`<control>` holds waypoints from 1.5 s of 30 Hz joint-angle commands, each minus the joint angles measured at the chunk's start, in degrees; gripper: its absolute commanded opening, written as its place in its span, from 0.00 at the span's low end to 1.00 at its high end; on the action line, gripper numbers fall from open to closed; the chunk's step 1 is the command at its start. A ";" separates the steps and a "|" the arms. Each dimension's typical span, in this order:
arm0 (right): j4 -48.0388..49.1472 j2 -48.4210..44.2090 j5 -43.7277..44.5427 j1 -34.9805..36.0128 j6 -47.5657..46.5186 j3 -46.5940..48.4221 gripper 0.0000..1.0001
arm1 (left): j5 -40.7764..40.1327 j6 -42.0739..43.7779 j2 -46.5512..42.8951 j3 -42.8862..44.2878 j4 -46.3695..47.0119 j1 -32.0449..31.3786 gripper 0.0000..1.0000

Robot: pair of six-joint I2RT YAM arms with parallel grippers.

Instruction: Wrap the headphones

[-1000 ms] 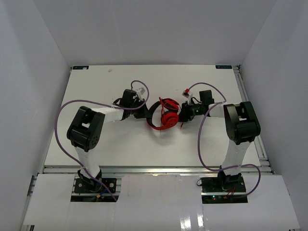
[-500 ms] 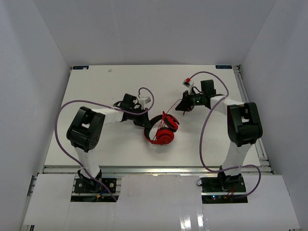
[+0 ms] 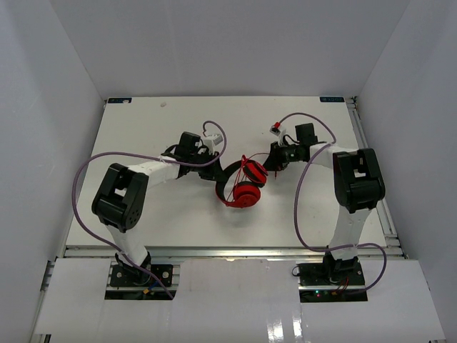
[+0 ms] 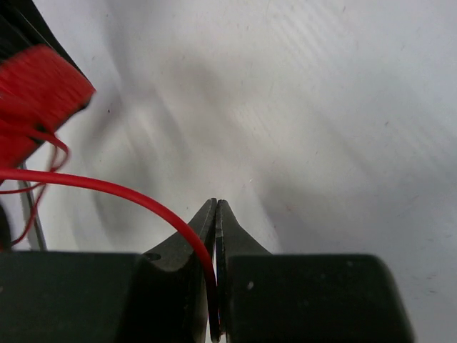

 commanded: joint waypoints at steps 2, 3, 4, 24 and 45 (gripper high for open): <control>2.27 2.37 -6.51 0.59 3.68 -2.82 0.08 | 0.59 -11.44 -4.82 3.79 12.12 0.68 0.00; 3.17 2.96 -7.81 0.85 4.97 -3.06 0.08 | -0.52 -12.96 -4.51 3.96 13.22 0.68 0.00; 3.85 3.49 -8.87 1.17 6.01 -3.23 0.08 | -1.75 -14.27 -4.14 4.05 14.06 0.68 0.00; 30.03 9.67 -16.50 4.51 32.49 -9.92 0.15 | -26.55 -40.81 6.53 3.83 14.13 0.42 0.00; 7.73 -3.54 -7.73 -1.03 10.85 -14.48 0.61 | -43.65 -34.89 20.16 30.78 -23.81 -0.29 0.00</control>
